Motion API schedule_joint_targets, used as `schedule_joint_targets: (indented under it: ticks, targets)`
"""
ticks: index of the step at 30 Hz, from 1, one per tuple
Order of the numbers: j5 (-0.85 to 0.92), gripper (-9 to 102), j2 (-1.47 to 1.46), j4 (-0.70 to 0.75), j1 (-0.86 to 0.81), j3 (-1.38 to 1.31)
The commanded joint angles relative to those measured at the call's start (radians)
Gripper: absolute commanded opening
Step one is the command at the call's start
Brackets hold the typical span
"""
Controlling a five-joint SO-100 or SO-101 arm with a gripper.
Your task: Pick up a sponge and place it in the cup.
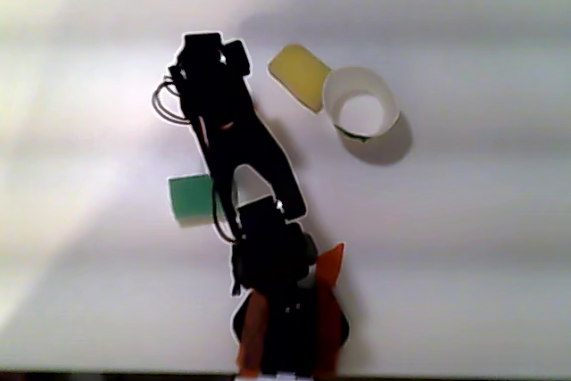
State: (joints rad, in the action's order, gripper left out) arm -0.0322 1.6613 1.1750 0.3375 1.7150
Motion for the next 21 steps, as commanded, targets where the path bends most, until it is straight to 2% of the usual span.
schedule_joint_targets:
  ticks: [1, 21]
  targets:
    - [-0.011, 46, -0.002, 0.009, 0.011, -0.060]
    - [0.040, 47, -0.058, -0.069, -0.035, 0.017]
